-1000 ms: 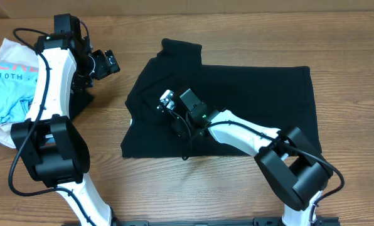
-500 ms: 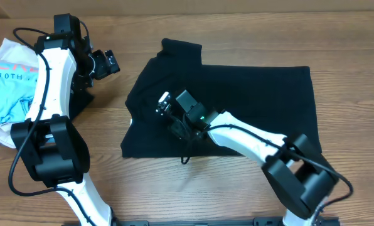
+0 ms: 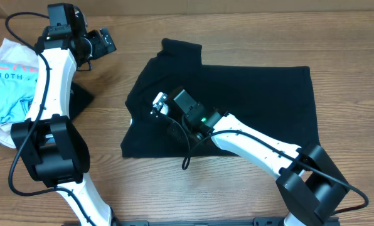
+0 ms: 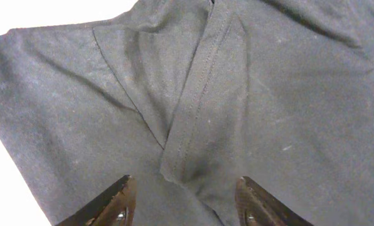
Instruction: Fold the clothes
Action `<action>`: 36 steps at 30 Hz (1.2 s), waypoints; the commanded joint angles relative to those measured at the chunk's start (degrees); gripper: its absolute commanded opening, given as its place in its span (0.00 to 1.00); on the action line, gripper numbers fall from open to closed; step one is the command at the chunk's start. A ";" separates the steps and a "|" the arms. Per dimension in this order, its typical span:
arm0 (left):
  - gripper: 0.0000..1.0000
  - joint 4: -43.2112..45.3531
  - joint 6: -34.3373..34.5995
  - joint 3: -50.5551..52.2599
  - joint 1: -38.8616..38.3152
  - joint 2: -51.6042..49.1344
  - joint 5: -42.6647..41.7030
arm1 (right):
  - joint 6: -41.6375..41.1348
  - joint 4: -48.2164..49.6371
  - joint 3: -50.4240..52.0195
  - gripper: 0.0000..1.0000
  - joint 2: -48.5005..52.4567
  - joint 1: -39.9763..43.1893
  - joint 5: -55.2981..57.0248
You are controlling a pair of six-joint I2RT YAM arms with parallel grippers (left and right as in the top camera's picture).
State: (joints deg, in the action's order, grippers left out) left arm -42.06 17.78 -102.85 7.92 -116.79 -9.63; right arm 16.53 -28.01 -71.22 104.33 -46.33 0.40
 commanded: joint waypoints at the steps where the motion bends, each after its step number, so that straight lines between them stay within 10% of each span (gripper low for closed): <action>1: 1.00 0.11 -1.09 -0.79 0.20 0.13 0.61 | -0.02 0.55 -0.74 0.51 -0.17 -0.28 -2.27; 26: 1.00 0.11 -1.09 -0.79 0.20 0.13 0.61 | -1.60 6.88 -0.74 0.50 11.19 -1.66 5.53; 36: 1.00 0.11 -1.09 -0.79 0.20 0.13 0.63 | -1.73 8.50 -0.94 0.25 10.43 -1.51 5.84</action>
State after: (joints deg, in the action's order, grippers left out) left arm -42.06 17.78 -102.85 7.92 -116.79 -9.63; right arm 15.05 -20.27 -71.24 115.28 -47.72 5.43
